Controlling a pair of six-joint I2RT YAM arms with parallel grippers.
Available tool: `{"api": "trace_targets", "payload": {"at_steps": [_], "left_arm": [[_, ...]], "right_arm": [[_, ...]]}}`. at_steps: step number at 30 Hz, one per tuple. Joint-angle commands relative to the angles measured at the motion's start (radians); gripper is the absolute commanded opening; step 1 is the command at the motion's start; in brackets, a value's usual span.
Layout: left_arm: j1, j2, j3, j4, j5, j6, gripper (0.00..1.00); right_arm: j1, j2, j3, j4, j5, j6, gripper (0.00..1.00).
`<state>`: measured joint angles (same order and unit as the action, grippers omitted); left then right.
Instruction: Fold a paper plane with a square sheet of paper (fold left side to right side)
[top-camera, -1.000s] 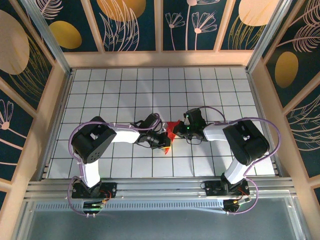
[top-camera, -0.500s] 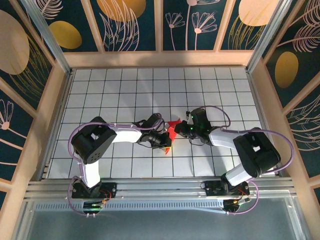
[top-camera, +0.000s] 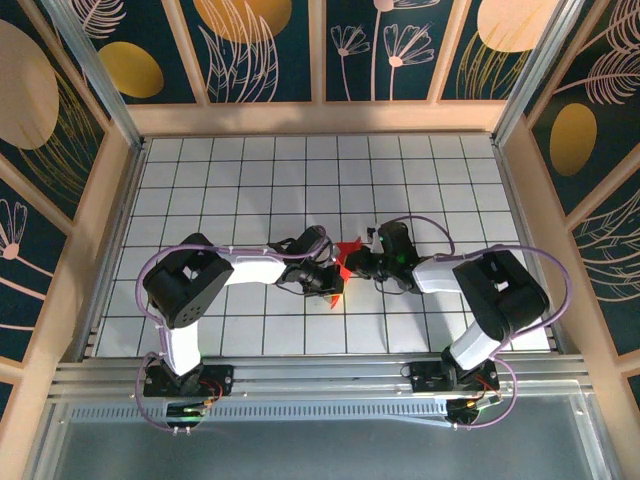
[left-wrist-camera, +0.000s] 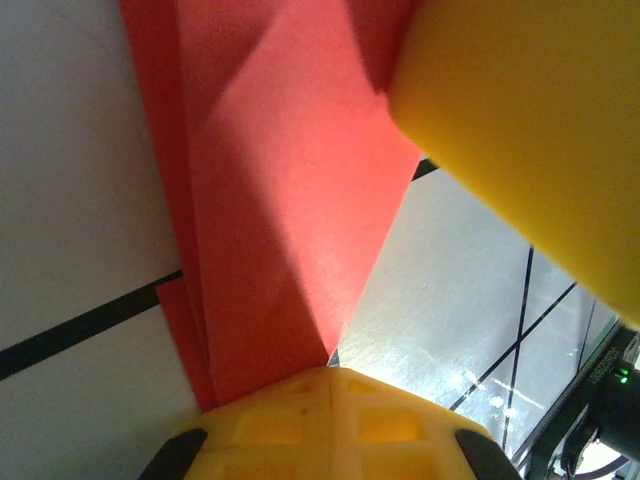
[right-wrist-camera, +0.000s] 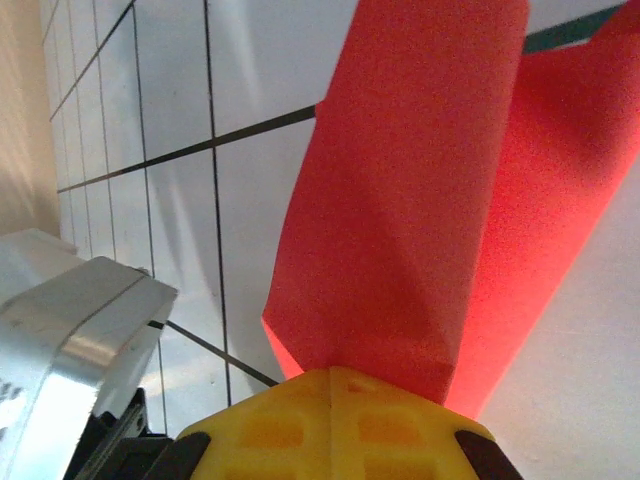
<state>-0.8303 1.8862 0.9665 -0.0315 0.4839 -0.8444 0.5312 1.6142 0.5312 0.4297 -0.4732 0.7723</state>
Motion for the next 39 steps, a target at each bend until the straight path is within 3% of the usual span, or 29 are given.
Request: {"api": "trace_targets", "payload": {"at_steps": [1,21,39], "left_arm": [[0.002,0.063,-0.017,-0.137,-0.111,0.016,0.00],[0.000,0.073,-0.012,-0.197,-0.148,0.032,0.00],[0.001,0.066,-0.019,-0.199,-0.154,0.030,0.00]], "right_arm": [[0.009,0.030,0.006,0.048,-0.005,-0.003,0.00],[-0.045,0.108,0.055,-0.044,0.019,-0.038,0.00],[-0.209,0.179,0.152,-0.118,-0.016,-0.146,0.00]]}}
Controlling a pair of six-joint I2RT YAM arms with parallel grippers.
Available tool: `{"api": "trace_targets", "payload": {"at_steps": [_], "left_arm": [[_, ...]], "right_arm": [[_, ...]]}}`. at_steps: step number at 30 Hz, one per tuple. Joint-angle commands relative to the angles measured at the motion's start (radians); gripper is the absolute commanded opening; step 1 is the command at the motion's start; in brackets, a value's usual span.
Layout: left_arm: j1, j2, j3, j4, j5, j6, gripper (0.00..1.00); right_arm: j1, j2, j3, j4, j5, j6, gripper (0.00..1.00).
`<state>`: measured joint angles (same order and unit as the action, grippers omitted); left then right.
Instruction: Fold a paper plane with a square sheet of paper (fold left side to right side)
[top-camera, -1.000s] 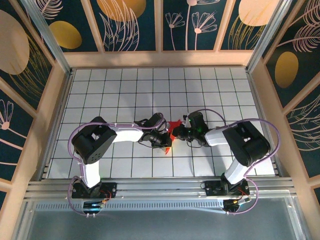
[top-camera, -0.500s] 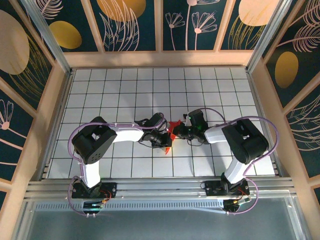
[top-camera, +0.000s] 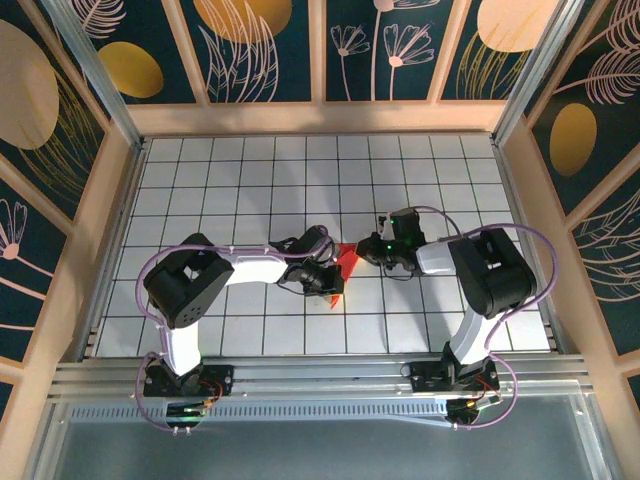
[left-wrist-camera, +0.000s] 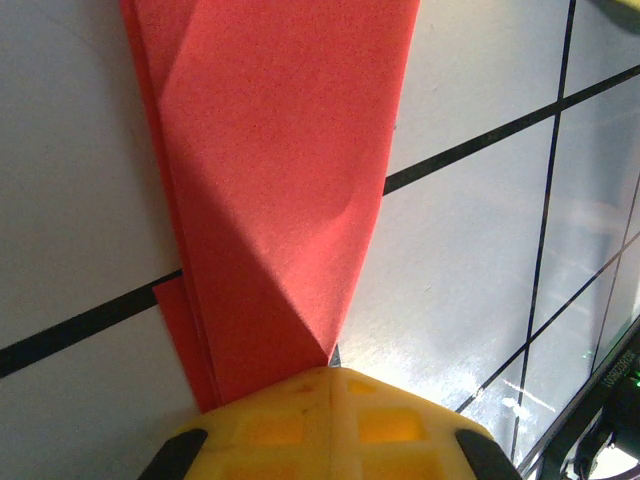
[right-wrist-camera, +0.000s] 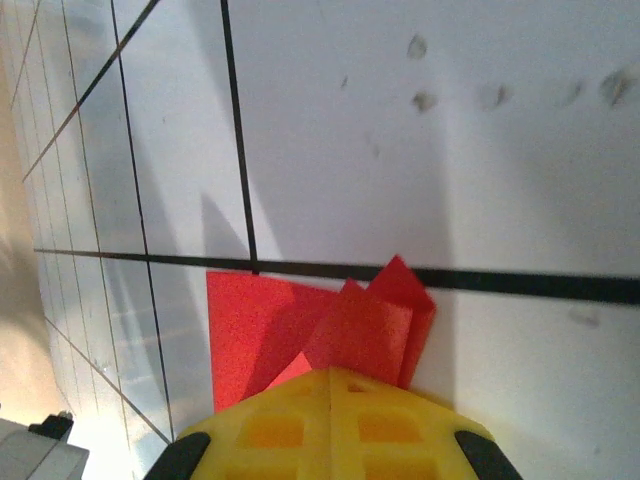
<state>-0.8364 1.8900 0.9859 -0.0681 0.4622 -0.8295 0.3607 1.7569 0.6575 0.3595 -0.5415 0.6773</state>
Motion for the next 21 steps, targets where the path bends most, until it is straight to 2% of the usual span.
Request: {"api": "trace_targets", "payload": {"at_steps": [1,12,21], "left_arm": [[0.007,0.063,-0.039,-0.162,-0.132,0.015,0.00],[0.007,0.055,-0.046,-0.157,-0.135,0.009,0.00],[0.005,0.046,-0.044,-0.157,-0.144,0.010,0.00]], "right_arm": [[-0.043,0.042,0.034,-0.052,0.052,-0.056,0.00],[-0.111,0.085,0.111,-0.087,0.026,-0.090,0.00],[-0.121,-0.072,0.128,-0.196,0.027,-0.113,0.00]]}}
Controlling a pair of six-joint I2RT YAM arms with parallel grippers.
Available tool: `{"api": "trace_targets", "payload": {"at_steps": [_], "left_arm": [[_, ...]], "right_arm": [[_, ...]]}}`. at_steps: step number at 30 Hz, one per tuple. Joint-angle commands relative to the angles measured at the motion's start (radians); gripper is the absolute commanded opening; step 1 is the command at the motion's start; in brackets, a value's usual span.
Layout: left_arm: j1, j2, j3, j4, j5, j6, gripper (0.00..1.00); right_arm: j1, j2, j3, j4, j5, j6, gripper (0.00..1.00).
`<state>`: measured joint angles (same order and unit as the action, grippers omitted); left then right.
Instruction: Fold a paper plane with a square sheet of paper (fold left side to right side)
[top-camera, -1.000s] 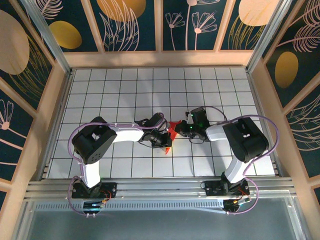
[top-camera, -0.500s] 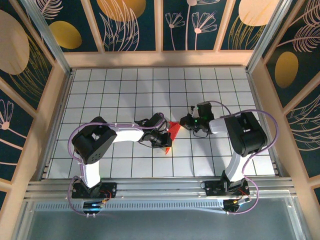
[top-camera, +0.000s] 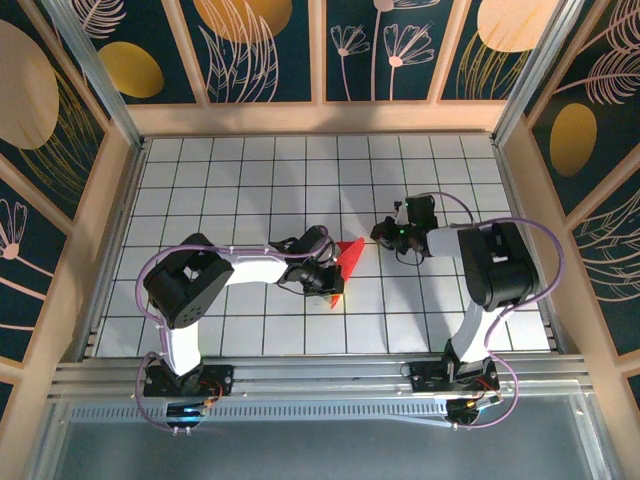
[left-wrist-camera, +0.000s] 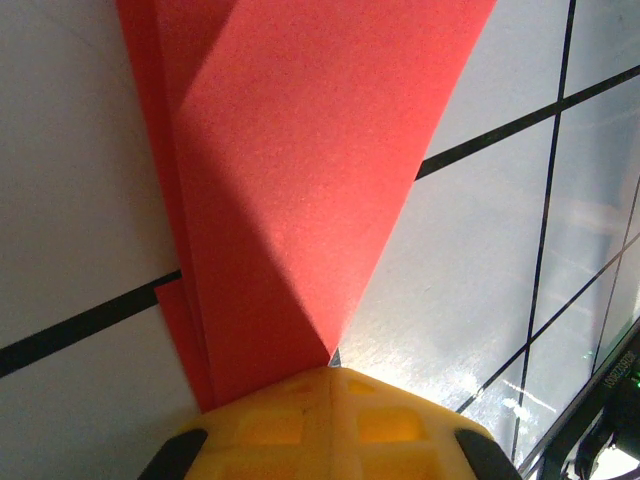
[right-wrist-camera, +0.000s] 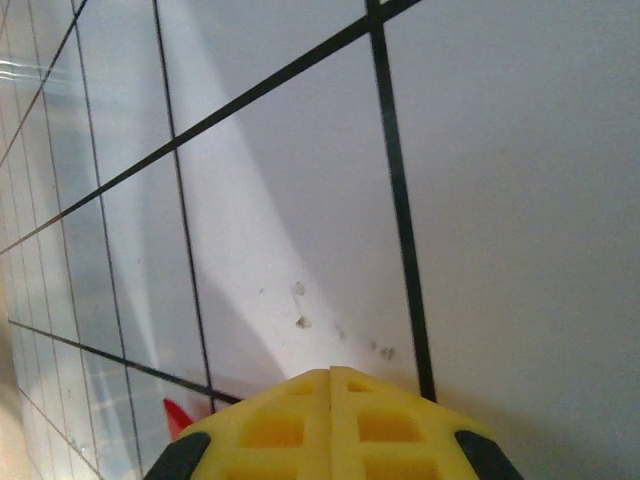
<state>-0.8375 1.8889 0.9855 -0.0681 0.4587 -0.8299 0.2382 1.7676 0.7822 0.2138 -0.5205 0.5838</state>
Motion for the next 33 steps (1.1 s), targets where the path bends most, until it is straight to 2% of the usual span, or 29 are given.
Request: {"api": "trace_targets", "payload": {"at_steps": [1,7,11,15,21,33], "left_arm": [[0.006,0.049,-0.044,-0.156,-0.141,0.010,0.00],[0.006,0.050,-0.039,-0.153,-0.141,0.012,0.00],[0.006,0.050,-0.039,-0.151,-0.141,0.012,0.00],[0.006,0.050,-0.038,-0.151,-0.141,0.012,0.00],[0.006,0.054,-0.034,-0.151,-0.138,0.013,0.00],[0.005,0.054,-0.034,-0.151,-0.140,0.012,0.00]], "right_arm": [[0.005,-0.114,-0.012,-0.051,-0.002,-0.007,0.00],[0.093,-0.267,-0.136,-0.029,-0.040,0.110,0.00],[0.174,-0.298,-0.211,0.046,-0.057,0.214,0.00],[0.247,-0.274,-0.241,0.099,-0.045,0.278,0.00],[0.302,-0.198,-0.244,0.152,-0.036,0.321,0.00],[0.345,-0.104,-0.245,0.158,-0.030,0.348,0.00]]}}
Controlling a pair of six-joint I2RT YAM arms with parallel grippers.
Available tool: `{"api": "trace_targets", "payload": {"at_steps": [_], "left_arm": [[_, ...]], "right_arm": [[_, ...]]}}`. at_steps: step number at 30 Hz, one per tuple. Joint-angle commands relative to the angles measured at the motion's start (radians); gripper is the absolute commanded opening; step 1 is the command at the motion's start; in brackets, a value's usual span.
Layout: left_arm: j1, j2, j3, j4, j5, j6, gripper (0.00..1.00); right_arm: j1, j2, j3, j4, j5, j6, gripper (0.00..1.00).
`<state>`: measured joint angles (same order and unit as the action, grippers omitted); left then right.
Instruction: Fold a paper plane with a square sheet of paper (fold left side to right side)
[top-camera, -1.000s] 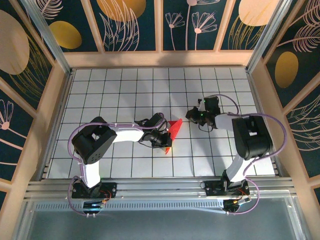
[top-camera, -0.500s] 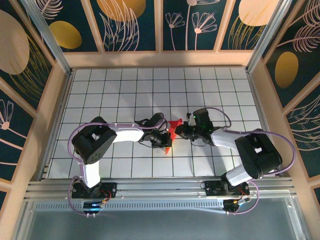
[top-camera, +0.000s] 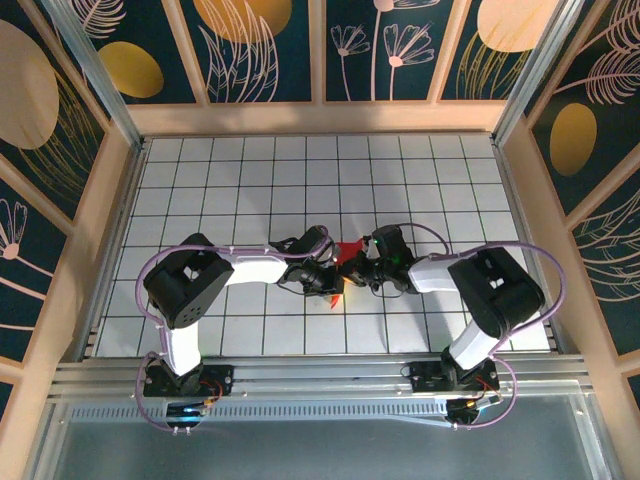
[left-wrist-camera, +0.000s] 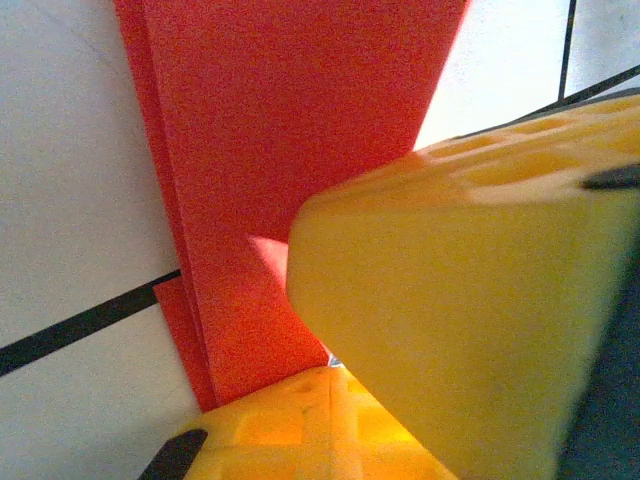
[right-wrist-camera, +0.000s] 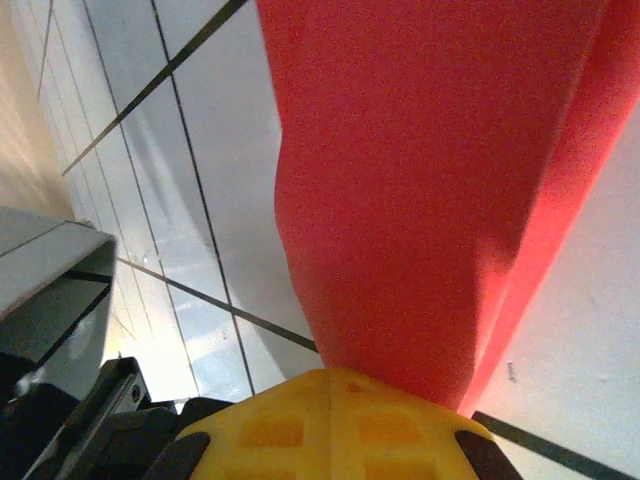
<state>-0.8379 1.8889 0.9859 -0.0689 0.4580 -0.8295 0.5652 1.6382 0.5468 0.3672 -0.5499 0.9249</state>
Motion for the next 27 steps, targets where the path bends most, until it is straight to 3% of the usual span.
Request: {"api": "trace_targets", "payload": {"at_steps": [1,13,27], "left_arm": [[0.005,0.055,-0.035,-0.152,-0.139,0.011,0.00],[0.005,0.055,-0.042,-0.151,-0.140,0.012,0.00],[0.005,0.051,-0.044,-0.151,-0.141,0.011,0.00]], "right_arm": [[0.018,0.029,-0.010,0.000,0.006,0.002,0.00],[-0.013,0.065,0.004,-0.019,0.041,-0.050,0.00],[-0.184,0.050,0.123,-0.151,0.053,-0.229,0.00]]}}
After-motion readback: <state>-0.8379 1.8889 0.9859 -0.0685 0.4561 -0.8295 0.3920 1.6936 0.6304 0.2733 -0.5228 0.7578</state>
